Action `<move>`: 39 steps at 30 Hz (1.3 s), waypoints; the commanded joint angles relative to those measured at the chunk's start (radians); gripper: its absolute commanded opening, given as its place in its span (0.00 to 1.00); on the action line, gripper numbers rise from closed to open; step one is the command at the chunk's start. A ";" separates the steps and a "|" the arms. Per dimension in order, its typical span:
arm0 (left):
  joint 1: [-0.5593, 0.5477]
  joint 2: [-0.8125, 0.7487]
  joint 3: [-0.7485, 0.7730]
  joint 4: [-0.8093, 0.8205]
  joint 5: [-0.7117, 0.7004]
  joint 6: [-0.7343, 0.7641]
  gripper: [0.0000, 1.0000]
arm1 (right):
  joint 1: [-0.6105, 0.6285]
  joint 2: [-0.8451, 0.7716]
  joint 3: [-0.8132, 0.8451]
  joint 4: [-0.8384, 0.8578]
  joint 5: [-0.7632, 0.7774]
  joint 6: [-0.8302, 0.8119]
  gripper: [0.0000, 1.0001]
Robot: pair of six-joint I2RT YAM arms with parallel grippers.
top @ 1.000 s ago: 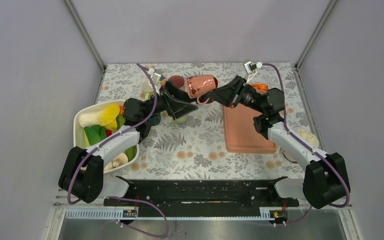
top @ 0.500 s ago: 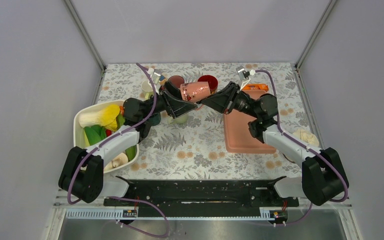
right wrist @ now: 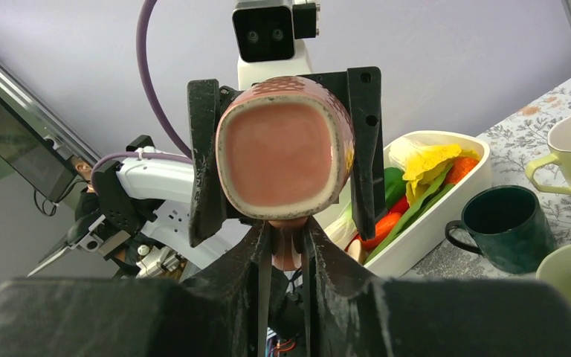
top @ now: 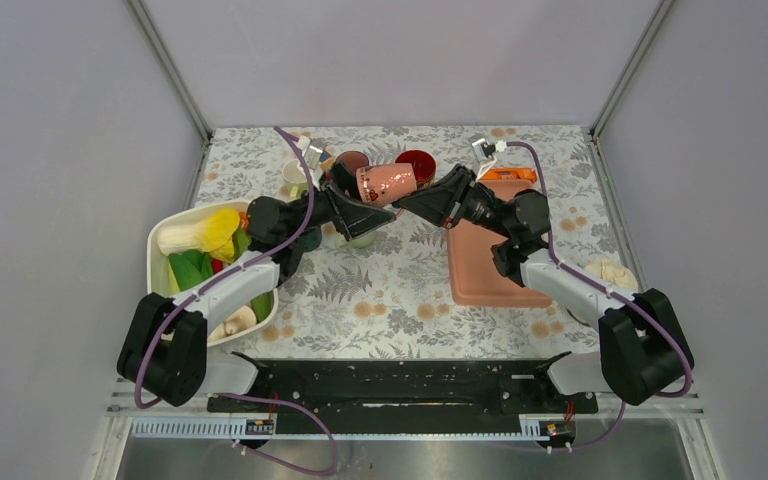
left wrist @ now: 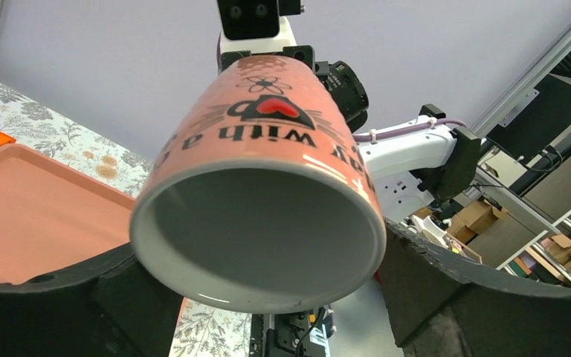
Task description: Turn the mug right side up
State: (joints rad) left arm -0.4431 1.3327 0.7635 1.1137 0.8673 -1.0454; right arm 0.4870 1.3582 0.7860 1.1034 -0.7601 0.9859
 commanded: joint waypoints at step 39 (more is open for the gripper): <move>-0.005 -0.012 0.056 0.095 0.028 -0.042 0.39 | 0.025 -0.016 -0.031 0.118 0.039 -0.081 0.00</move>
State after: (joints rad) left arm -0.4427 1.3327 0.7753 1.1149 0.8867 -1.0824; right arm 0.4847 1.3537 0.7712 1.1915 -0.7143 0.9634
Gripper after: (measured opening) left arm 0.432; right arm 0.252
